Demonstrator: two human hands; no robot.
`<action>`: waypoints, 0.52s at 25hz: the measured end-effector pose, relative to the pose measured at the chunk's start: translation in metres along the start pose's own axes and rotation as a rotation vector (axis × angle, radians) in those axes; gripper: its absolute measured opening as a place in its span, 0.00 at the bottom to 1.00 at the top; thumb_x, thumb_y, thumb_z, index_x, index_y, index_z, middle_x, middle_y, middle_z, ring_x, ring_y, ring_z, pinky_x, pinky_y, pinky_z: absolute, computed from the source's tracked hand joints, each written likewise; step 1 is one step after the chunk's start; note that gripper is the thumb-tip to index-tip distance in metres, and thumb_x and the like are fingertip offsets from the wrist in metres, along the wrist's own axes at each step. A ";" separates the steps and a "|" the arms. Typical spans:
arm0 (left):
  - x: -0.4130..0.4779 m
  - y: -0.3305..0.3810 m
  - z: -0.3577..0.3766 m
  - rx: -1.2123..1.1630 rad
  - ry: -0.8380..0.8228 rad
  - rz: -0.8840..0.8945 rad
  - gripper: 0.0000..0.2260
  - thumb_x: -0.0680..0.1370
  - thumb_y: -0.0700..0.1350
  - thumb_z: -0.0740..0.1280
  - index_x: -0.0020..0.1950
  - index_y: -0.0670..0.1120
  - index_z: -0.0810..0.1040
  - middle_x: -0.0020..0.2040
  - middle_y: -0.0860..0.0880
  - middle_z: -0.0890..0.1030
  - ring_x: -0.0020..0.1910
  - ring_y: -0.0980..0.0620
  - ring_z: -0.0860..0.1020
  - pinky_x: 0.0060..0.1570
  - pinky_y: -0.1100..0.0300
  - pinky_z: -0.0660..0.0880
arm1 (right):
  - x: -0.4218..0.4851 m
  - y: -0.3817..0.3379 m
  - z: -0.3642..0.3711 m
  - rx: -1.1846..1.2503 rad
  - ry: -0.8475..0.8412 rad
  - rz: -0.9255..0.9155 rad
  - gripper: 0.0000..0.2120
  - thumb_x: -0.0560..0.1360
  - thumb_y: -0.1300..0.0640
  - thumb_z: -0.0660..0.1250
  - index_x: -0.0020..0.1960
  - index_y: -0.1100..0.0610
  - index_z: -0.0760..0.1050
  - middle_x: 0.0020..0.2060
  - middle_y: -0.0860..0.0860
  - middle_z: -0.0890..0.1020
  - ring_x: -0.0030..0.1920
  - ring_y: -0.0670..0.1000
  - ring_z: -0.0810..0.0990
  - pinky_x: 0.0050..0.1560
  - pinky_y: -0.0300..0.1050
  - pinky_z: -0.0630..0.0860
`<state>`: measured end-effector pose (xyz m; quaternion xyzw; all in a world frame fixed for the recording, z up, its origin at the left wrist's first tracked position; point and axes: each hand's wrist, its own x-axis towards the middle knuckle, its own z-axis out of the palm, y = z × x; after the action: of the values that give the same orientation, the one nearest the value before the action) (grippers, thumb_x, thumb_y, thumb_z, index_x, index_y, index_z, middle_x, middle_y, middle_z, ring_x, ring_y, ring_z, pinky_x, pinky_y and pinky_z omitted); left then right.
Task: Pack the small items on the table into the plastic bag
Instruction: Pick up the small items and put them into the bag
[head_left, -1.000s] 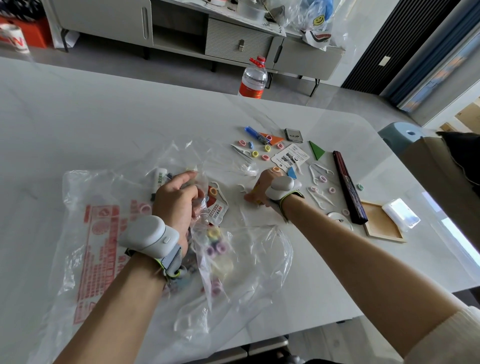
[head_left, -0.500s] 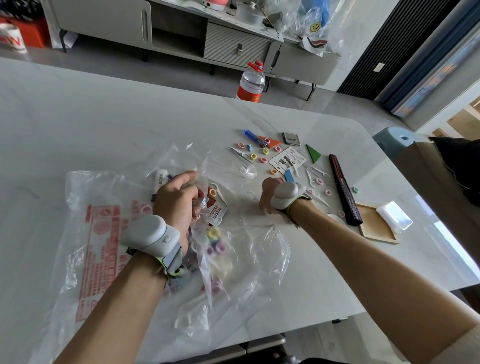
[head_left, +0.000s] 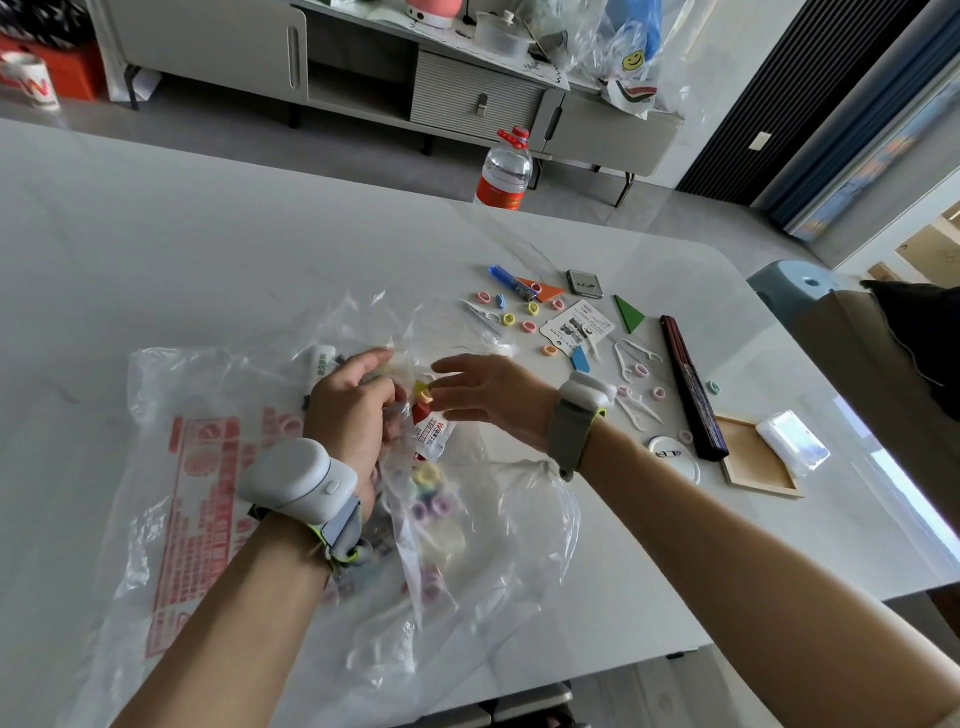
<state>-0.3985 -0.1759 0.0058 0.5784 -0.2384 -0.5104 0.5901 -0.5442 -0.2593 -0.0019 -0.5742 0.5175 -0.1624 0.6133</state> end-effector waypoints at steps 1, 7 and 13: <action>0.000 0.000 0.000 -0.008 -0.004 0.002 0.21 0.73 0.30 0.57 0.61 0.43 0.78 0.30 0.48 0.73 0.21 0.55 0.63 0.24 0.64 0.60 | -0.004 0.003 -0.007 0.030 0.034 -0.006 0.19 0.75 0.70 0.65 0.65 0.67 0.71 0.57 0.62 0.79 0.53 0.59 0.81 0.52 0.41 0.80; 0.000 -0.003 0.004 -0.063 -0.014 -0.003 0.21 0.73 0.29 0.55 0.61 0.42 0.77 0.27 0.50 0.73 0.20 0.56 0.62 0.21 0.68 0.58 | 0.002 0.026 -0.072 -0.500 0.511 -0.049 0.11 0.71 0.69 0.64 0.44 0.55 0.80 0.40 0.53 0.82 0.36 0.50 0.80 0.35 0.41 0.78; 0.002 -0.004 0.003 -0.020 -0.004 -0.019 0.20 0.73 0.29 0.55 0.59 0.43 0.78 0.32 0.46 0.71 0.20 0.56 0.62 0.19 0.69 0.57 | 0.052 0.013 -0.107 -0.947 0.561 0.154 0.14 0.74 0.59 0.66 0.59 0.51 0.76 0.57 0.52 0.79 0.59 0.55 0.75 0.53 0.45 0.74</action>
<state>-0.4019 -0.1778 0.0023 0.5739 -0.2291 -0.5192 0.5905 -0.6161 -0.3541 -0.0151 -0.6825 0.7178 -0.0133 0.1368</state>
